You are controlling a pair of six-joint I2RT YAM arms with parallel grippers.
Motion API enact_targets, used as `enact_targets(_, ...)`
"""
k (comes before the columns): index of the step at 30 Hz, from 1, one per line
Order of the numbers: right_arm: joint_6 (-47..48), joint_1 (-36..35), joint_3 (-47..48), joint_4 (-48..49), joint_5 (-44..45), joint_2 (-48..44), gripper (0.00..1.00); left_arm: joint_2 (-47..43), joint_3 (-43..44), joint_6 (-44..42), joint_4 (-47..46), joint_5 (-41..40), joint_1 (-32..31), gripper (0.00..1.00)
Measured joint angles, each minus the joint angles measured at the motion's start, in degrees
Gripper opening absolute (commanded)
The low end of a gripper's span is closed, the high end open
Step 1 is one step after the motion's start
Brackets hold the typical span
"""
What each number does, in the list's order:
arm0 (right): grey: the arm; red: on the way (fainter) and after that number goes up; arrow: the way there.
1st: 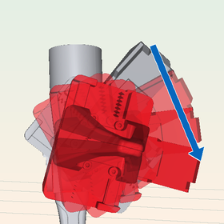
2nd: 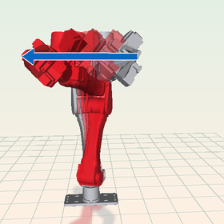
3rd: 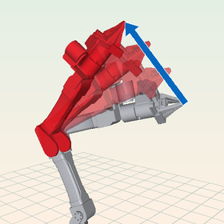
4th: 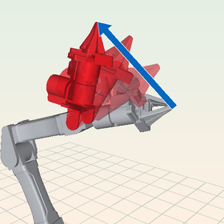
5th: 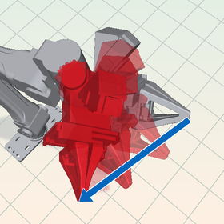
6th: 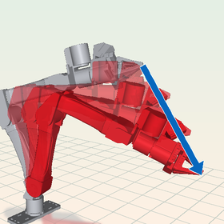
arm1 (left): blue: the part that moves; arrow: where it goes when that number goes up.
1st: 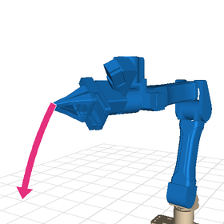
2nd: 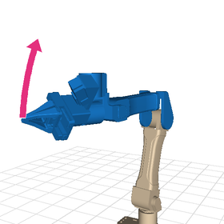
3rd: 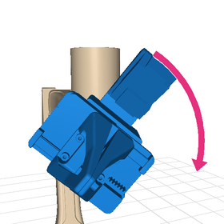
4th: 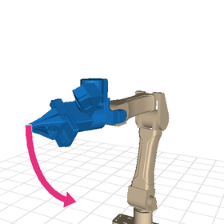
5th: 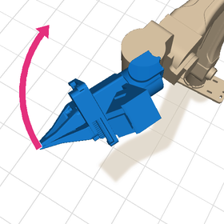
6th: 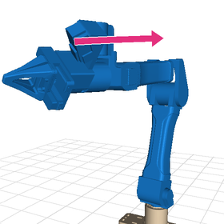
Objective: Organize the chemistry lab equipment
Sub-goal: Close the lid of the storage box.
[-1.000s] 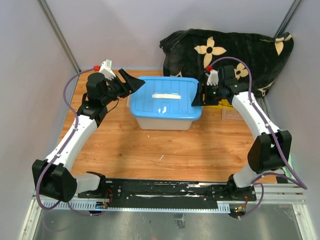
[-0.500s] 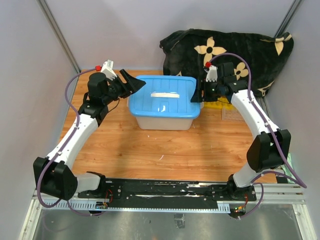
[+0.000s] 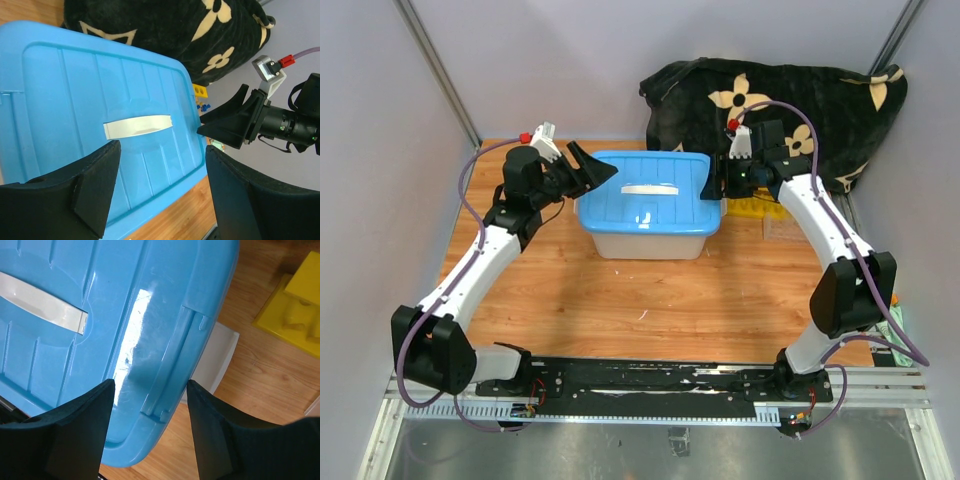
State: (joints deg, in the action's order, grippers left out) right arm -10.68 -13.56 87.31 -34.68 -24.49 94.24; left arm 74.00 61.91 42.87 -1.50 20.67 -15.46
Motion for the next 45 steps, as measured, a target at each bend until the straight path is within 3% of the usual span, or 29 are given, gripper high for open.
enact_targets(11, 0.37, -0.52, 1.31, 0.55, 1.14, 0.59, 0.61, 0.33, 0.0, 0.0, -0.17, 0.07, -0.15, 0.72)
enact_targets(18, 0.63, -1.68, 1.33, 1.42, 7.19, -1.6, 0.57, 0.59, 0.0, -0.28, -0.74, -0.04, -0.9, 0.69)
enact_targets(21, 0.81, -1.77, 1.33, 2.32, 10.21, -3.82, 0.46, 1.31, 0.22, -0.85, -0.74, -0.66, -1.18, 0.63)
enact_targets(26, 1.7, -2.08, 1.33, 4.94, 12.81, -6.4, 0.05, 4.33, 2.49, -2.45, -0.61, -1.86, -1.25, 0.5)
enact_targets(27, 1.66, -2.19, 1.33, 5.53, 12.9, -6.49, 0.01, 5.14, 3.06, -2.75, -0.68, -2.05, -1.25, 0.48)
enact_targets(33, 1.49, -3.69, 1.33, 7.17, 11.98, -6.47, 0.01, 9.81, 6.73, -4.17, -1.6, -3.91, -1.25, 0.3)
enact_targets(38, 1.49, -4.46, 0.92, 7.89, 10.99, -6.49, 0.01, 13.0, 8.59, -2.91, -5.7, -4.2, -1.22, 0.01)
enact_targets(45, 1.53, -4.46, -0.48, 7.85, 10.54, -6.75, 0.01, 22.77, 12.02, 4.48, -14.84, 0.79, 2.34, 0.0)
